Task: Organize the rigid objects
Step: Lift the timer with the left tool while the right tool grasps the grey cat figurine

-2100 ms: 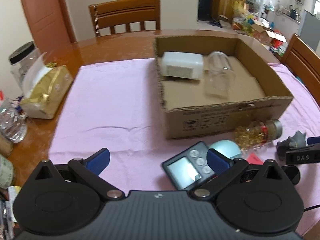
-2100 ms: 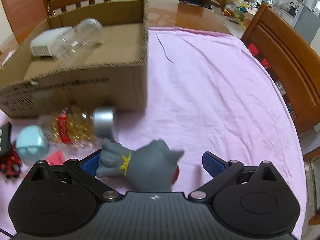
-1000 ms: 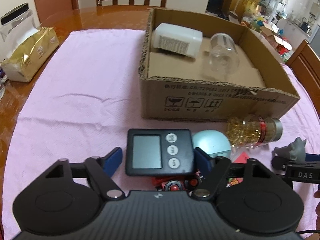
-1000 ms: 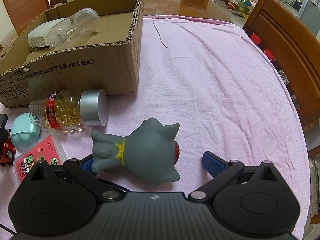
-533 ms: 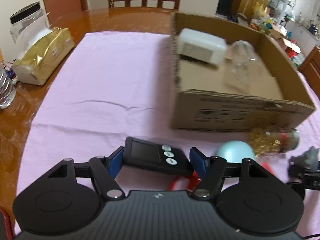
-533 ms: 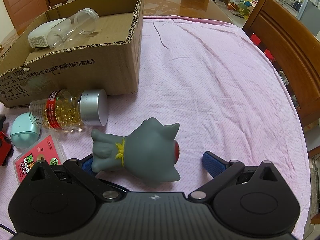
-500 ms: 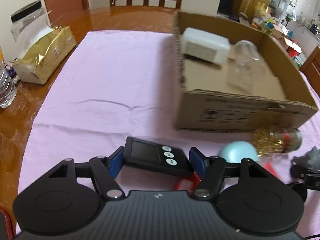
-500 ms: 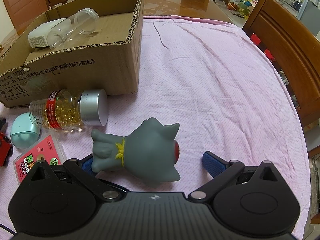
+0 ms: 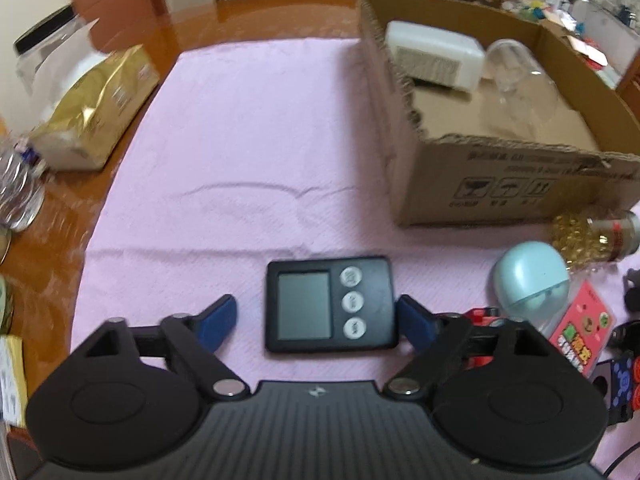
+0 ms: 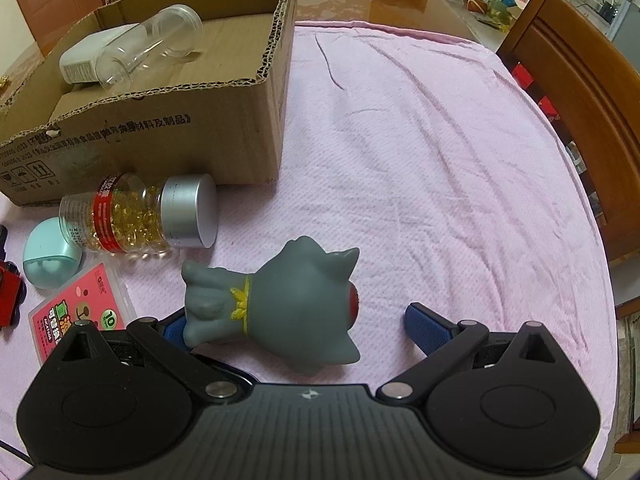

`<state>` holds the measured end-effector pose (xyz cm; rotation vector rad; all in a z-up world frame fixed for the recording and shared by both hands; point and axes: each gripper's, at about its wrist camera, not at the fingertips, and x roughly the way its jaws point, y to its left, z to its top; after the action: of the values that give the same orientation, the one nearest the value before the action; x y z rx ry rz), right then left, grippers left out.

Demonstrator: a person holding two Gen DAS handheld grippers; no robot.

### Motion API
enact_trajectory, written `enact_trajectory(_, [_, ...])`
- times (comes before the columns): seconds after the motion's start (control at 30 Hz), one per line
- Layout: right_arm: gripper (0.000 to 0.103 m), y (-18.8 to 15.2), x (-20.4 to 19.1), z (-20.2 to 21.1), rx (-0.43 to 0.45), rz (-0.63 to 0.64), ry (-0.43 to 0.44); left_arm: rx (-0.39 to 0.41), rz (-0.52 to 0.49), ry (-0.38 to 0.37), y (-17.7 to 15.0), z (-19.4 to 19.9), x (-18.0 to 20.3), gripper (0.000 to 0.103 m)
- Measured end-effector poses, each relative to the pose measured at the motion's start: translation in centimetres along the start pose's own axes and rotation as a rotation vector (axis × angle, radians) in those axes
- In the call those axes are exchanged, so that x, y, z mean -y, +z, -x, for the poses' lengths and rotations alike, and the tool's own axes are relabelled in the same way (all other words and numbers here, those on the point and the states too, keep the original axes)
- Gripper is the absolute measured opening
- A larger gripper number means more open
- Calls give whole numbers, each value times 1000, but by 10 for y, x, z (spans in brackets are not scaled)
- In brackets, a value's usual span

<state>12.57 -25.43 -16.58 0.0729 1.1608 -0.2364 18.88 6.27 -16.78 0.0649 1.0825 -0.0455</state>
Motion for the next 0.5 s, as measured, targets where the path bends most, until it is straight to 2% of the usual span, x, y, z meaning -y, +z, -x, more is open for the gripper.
enact_trajectory(0.13, [103, 2, -1, -2, -4, -14, -5, -8, 69, 1, 0, -2, -2, 90])
enact_trajectory(0.2, [103, 4, -2, -3, -6, -16, -5, -2, 61, -7, 1, -1, 1, 86])
enact_trajectory(0.37, [103, 5, -1, -3, -16, 3, 4, 5, 32, -24, 1, 4, 6, 69])
enact_trajectory(0.5, [103, 1, 3, -2, -23, 3, 2, 4, 36, -21, 2, 4, 6, 69])
